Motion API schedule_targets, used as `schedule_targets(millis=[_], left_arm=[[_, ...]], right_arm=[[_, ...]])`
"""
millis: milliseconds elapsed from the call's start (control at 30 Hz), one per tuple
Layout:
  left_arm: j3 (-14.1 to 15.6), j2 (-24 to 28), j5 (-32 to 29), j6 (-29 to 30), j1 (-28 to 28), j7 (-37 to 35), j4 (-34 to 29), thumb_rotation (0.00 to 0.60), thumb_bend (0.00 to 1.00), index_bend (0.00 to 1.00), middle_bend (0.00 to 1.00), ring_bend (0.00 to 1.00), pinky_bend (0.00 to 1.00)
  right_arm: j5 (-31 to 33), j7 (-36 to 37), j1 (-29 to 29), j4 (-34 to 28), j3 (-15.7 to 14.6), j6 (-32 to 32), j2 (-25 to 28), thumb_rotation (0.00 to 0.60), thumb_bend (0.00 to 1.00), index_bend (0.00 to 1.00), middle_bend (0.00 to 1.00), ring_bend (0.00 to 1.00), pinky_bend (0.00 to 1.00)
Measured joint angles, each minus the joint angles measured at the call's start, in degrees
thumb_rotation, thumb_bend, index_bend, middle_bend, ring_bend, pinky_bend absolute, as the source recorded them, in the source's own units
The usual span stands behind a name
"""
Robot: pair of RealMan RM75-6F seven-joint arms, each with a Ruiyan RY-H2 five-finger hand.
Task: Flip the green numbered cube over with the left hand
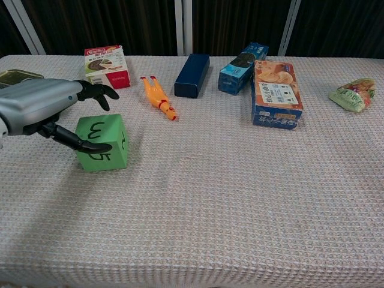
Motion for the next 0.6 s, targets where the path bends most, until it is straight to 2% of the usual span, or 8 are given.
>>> schedule_targets(millis=[200,300,600], left_arm=[[-0.1,-2.0,-0.9,0.7,-0.7,0.9,0.6,0.49,0.23,0.13,0.28,0.08,0.18],[-0.2,-2.4,-0.5,1.0,-1.1,0.8,1.0,0.587,0.29,0.13,0.31,0.08,0.18],[0.0,-1.5,2.7,1.9,-1.0,-3.6,-0.4,0.6,0.3,0.17,0.4,0.09,0.18]], right_arm=[[0.5,1.3,-0.4,0.3,0.4,-0.7,0.1,0.6,0.38,0.0,0.0,0.0,0.0],[0.5,1.7,-0.6,0.4,0.5,-0.8,0.1,0.6,0.38,0.0,0.0,0.0,0.0],[0.8,2.7,-0.7,0.8,0.7,-1.8,-0.1,0.6,0.39,0.0,0.0,0.0,0.0]])
